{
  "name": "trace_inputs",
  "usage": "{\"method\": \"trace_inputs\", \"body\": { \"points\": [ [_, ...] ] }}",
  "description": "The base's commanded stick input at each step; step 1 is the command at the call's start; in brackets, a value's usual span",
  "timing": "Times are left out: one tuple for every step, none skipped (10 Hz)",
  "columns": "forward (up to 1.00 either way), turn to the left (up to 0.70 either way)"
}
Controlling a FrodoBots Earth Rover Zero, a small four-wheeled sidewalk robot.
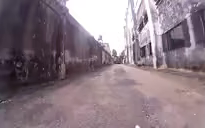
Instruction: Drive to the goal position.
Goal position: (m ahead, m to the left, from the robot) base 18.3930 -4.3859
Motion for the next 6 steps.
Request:
{"method": "trace_inputs", "body": {
  "points": [
    [1.00,0.02],
    [1.00,-0.20],
    [1.00,-0.02],
    [1.00,-0.23],
    [1.00,-0.29],
    [1.00,-0.05]
  ]
}}
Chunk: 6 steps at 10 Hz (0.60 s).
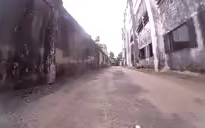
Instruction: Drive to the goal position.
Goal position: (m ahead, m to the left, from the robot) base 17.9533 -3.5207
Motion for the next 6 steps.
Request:
{"method": "trace_inputs", "body": {
  "points": [
    [1.00,-0.37],
    [1.00,-0.37],
    [1.00,-0.37],
    [1.00,-0.32],
    [1.00,-0.12],
    [1.00,-0.32]
  ]
}}
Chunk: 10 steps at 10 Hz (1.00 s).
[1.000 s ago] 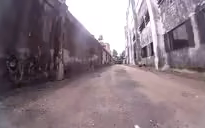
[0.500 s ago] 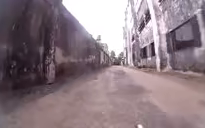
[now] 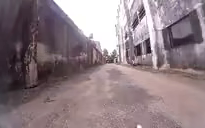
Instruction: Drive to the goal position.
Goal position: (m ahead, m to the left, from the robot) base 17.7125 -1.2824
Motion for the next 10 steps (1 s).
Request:
{"method": "trace_inputs", "body": {
  "points": [
    [1.00,-0.12],
    [1.00,0.03],
    [1.00,0.03],
    [1.00,-0.03],
    [1.00,-0.26],
    [1.00,-0.37],
    [1.00,-0.37],
    [1.00,-0.37],
    [1.00,0.03],
    [1.00,0.03]
  ]
}}
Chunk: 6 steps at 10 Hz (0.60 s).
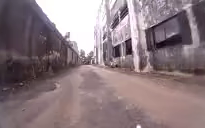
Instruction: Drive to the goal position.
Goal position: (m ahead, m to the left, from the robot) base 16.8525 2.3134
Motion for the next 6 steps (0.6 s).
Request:
{"method": "trace_inputs", "body": {
  "points": [
    [1.00,0.03],
    [1.00,0.03],
    [1.00,0.03],
    [1.00,0.03],
    [1.00,0.03],
    [1.00,0.03]
  ]
}}
